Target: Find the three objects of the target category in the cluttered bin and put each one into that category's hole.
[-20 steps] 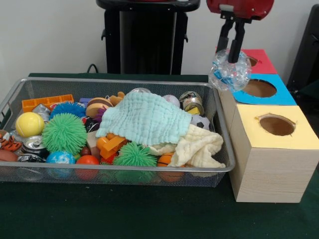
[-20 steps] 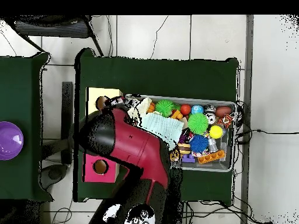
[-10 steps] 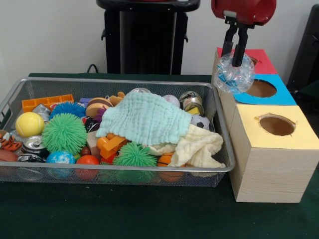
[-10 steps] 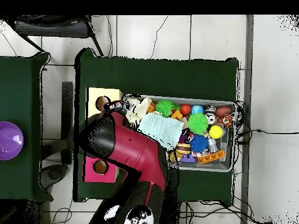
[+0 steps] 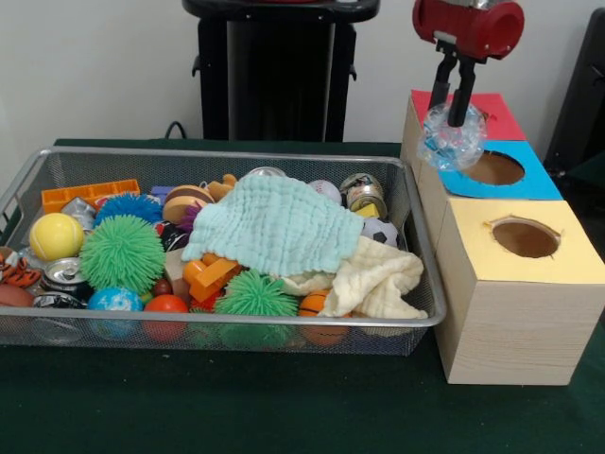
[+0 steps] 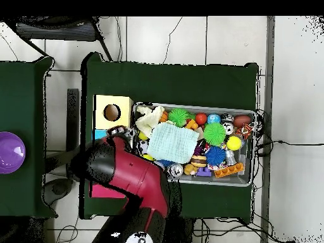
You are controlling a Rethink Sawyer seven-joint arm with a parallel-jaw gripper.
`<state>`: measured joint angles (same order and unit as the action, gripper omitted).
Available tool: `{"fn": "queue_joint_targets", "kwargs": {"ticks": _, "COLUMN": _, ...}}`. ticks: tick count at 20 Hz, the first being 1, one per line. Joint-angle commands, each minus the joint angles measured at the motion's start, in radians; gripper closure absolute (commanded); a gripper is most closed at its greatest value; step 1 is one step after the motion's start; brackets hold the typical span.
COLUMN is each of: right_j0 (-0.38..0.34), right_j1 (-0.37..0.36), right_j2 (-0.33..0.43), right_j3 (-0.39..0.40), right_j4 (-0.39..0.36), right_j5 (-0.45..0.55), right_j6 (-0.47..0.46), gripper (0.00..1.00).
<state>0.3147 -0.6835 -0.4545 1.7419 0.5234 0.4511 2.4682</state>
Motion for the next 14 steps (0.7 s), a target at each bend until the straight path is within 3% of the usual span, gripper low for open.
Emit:
{"fn": "queue_joint_targets", "kwargs": {"ticks": 1, "right_j0": 0.042, "right_j1": 0.005, "right_j2": 0.078, "right_j3": 0.101, "right_j4": 0.047, "right_j5": 0.066, "right_j6": 0.258, "gripper": 1.0}}
{"fn": "queue_joint_targets", "kwargs": {"ticks": 9, "right_j0": 0.066, "right_j1": 0.038, "right_j2": 0.12, "right_j3": 0.11, "right_j4": 0.086, "right_j5": -0.001, "right_j6": 0.256, "gripper": 1.0}}
{"fn": "queue_joint_targets", "kwargs": {"ticks": 14, "right_j0": 0.041, "right_j1": 0.05, "right_j2": 0.142, "right_j3": 0.124, "right_j4": 0.095, "right_j5": -0.04, "right_j6": 0.216, "gripper": 1.0}}
